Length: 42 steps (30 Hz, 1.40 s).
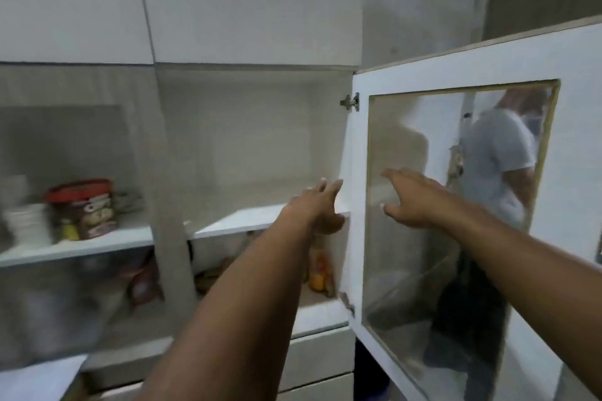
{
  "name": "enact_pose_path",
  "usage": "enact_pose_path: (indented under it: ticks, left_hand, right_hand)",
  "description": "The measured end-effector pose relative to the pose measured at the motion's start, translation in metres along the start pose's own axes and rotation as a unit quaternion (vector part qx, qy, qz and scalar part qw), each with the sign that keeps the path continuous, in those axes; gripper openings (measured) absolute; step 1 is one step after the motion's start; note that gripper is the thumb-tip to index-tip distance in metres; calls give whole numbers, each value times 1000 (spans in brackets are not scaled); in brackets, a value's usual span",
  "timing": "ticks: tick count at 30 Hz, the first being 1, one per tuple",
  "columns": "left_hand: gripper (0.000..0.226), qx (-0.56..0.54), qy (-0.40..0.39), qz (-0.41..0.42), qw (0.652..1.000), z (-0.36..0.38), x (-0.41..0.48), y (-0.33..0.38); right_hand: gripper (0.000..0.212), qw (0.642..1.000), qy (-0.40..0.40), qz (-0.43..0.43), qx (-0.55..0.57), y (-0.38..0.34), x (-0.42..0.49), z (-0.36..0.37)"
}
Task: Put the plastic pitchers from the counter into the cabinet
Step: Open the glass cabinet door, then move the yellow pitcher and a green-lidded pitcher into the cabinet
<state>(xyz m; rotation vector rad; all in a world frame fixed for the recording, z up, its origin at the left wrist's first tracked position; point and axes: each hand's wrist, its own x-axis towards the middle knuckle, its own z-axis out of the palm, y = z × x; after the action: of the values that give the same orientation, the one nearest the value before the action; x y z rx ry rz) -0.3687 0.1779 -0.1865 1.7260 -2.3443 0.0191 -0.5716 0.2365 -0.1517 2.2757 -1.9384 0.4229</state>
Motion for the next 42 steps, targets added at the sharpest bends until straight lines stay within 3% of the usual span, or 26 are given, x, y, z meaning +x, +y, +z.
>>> enact_pose_path:
  ticks: [8, 15, 20, 29, 36, 40, 42]
  left_hand:
    - [94, 9, -14, -285, 959, -32, -176, -227]
    - [90, -4, 16, -428, 904, -60, -306, -361]
    - [95, -14, 16, -498, 867, -64, -373, -449]
    - [85, -70, 47, -596, 799, -16, -456, -575]
    - [72, -174, 116, -703, 680, 51, -483, -666]
    - [66, -225, 207, -767, 564, 93, -480, -718]
    - [73, -251, 259, -787, 501, 113, -473, -736]
  right_hand:
    - [74, 959, -79, -253, 99, -252, 25, 67]
    - [65, 904, -121, -382, 149, -448, 36, 106]
    - [57, 872, -152, -436, 164, -563, 50, 135]
    - [55, 836, -254, -448, 187, -723, 71, 226]
    - [54, 804, -336, -440, 219, -849, 98, 339]
    - [64, 787, -395, -408, 239, -928, 111, 417]
    - [70, 779, -433, -391, 232, -962, 116, 454]
